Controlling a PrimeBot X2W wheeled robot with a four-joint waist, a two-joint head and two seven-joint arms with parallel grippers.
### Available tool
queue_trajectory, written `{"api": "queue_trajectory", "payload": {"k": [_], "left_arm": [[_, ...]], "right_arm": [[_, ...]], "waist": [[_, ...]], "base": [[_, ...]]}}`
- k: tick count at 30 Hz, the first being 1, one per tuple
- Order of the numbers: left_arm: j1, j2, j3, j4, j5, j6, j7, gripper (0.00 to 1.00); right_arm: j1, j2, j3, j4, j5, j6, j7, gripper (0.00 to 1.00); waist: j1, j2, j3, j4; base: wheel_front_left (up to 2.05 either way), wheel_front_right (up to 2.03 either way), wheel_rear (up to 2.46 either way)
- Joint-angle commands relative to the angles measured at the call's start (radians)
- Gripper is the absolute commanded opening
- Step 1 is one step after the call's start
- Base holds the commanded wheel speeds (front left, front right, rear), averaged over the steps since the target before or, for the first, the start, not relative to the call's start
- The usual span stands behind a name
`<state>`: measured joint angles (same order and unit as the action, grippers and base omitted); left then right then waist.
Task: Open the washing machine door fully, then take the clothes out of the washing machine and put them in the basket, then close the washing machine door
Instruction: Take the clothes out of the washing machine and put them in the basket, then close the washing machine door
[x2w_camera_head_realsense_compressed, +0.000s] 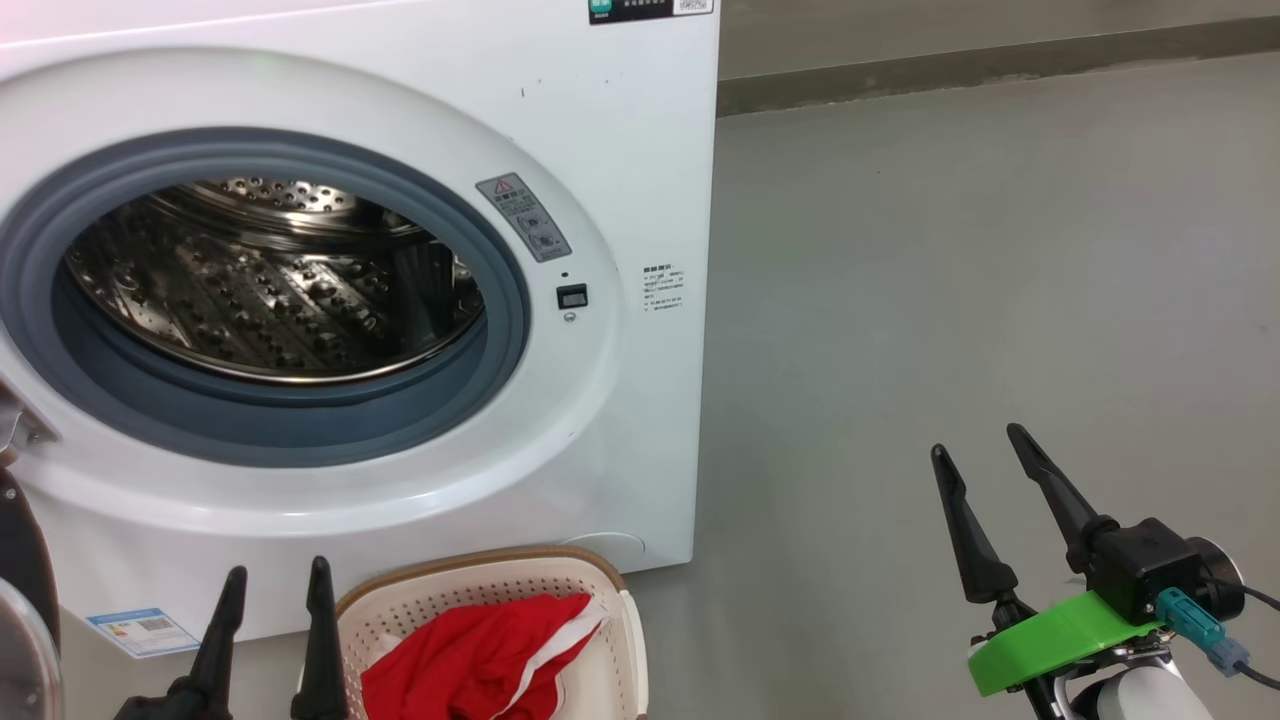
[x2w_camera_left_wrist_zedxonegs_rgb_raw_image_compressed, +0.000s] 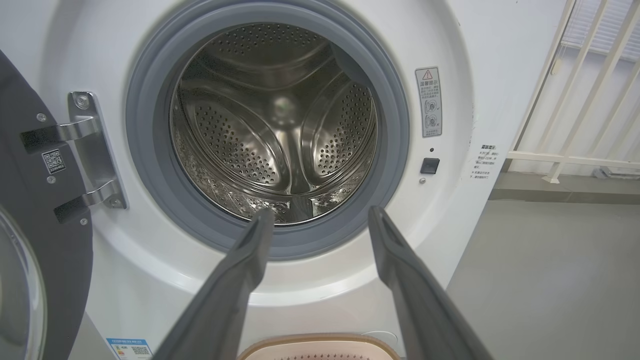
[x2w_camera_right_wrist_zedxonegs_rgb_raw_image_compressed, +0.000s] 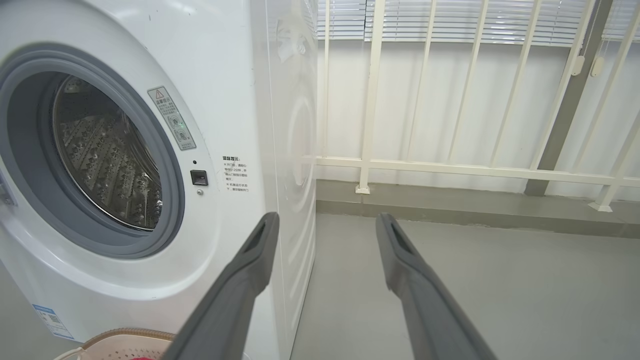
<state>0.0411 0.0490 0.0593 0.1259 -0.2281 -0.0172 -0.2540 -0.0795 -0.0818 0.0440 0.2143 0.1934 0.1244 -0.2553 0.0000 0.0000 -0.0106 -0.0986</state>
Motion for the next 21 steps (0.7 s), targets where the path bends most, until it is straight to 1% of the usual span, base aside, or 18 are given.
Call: {"api": "queue_trajectory", "payload": {"k": [1,7,11,16,21], "left_arm": [[-0.015,0.015,0.034,-0.033,0.015,0.006,-0.008,1.0],[-0.011,0.019,0.03,-0.051,0.021,0.02,-0.004,1.0],[-0.007,0.02,0.025,-0.057,0.025,0.027,0.002,1.0],[-0.002,0.021,0.018,-0.063,0.022,0.029,0.006,1.0],[0.002,0.024,0.012,-0.072,0.019,0.029,0.01,1.0]], "right_arm": [[-0.002,-0.003,0.022,-0.027,-0.004,0.006,-0.006,1.0],[-0.003,-0.002,0.021,-0.026,-0.001,0.006,-0.006,1.0],[-0.001,-0.002,0.019,-0.024,0.003,0.006,-0.006,1.0],[0.001,-0.002,0.019,-0.022,0.006,0.006,-0.006,1.0],[0.003,-0.002,0.021,-0.019,0.007,0.006,-0.006,1.0]], "waist": [[0.0,0.0,0.001,0.0],[0.0,0.0,0.003,-0.001],[0.0,0.0,0.0,0.001],[0.0,0.0,-0.006,0.003],[0.0,0.0,-0.013,0.003]], "base": [[0.0,0.0,0.0],[-0.06,0.06,0.0],[-0.58,0.58,0.0],[-1.19,1.19,0.0],[-1.87,1.87,0.0]]}}
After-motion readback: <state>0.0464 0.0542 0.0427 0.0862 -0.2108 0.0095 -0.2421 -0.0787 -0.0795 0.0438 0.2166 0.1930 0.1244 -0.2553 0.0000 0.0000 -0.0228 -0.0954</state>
